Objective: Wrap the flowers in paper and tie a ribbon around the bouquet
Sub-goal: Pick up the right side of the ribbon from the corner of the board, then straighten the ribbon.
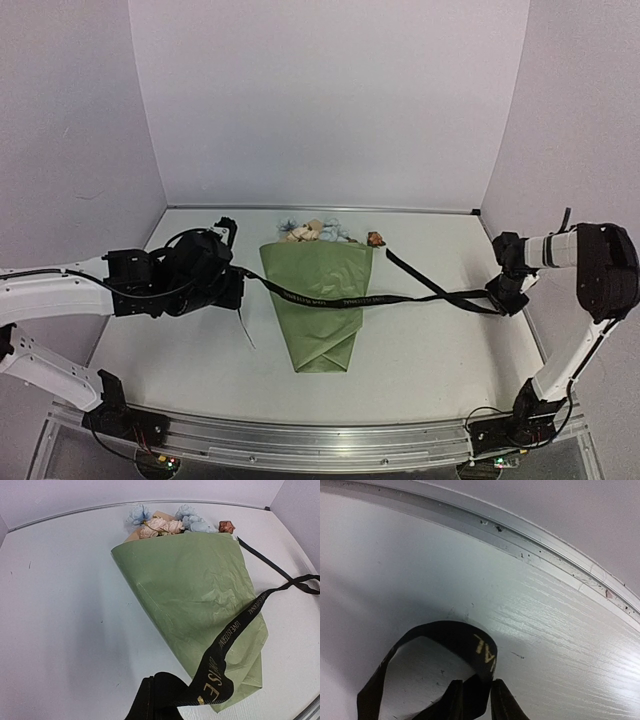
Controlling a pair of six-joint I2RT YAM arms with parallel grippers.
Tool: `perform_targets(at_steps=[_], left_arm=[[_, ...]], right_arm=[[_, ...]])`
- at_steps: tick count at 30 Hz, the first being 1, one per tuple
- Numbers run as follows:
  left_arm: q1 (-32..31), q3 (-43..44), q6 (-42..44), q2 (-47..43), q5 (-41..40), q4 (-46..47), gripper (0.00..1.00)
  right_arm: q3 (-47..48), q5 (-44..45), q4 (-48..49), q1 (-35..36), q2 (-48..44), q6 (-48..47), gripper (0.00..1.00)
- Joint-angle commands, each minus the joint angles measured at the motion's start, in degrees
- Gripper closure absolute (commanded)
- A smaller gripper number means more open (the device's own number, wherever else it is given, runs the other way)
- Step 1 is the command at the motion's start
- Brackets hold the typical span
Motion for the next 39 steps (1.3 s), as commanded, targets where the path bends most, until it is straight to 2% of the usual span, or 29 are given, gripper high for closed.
perform_targets(at_steps=[1, 5, 9, 14, 19, 24, 28, 31, 35, 39], left_arm=[[1.25, 3.88, 0.45, -2.11, -4.45, -0.85, 1.00], [1.78, 5.32, 1.80, -3.79, -8.48, -0.97, 1.00], [2.44, 6.76, 1.96, -7.08, -16.37, -2.35, 1.00], [4.66, 8.55, 0.10, -11.20, -26.83, -6.83, 1.00], [5.49, 13.57, -1.24, -14.20, -34.64, -12.25, 1.00], [5.51, 14.54, 3.04, -18.47, -34.11, -10.50, 1.00], [5.54, 13.67, 2.74, -19.33, -29.85, -11.17, 1.00], [5.50, 12.79, -2.53, -18.94, -30.40, -15.86, 1.00], [5.50, 8.64, -11.78, -18.34, -31.61, -21.90, 1.00], [6.61, 3.82, -24.44, -15.84, -32.14, -30.01, 1.00]], right_arm=[[2.91, -1.53, -1.97, -0.36, -1.49, -5.06, 1.00], [3.07, -1.93, -5.54, -0.27, -8.90, -10.25, 1.00], [6.17, -1.83, -13.48, -0.18, -18.64, -15.90, 1.00], [13.99, -1.82, -24.43, 0.59, -27.73, -23.61, 1.00], [25.38, -3.65, -35.25, 2.11, -32.17, -31.83, 1.00], [38.08, 2.35, -49.05, 7.01, -32.33, -40.90, 1.00], [43.46, 8.42, -53.23, 12.66, -32.52, -47.26, 1.00], [45.82, 12.71, -55.57, 18.53, -29.91, -53.23, 1.00], [43.67, 10.97, -58.31, 26.58, -22.48, -59.68, 1.00], [33.91, 7.18, -56.04, 31.35, -15.83, -58.24, 1.00]])
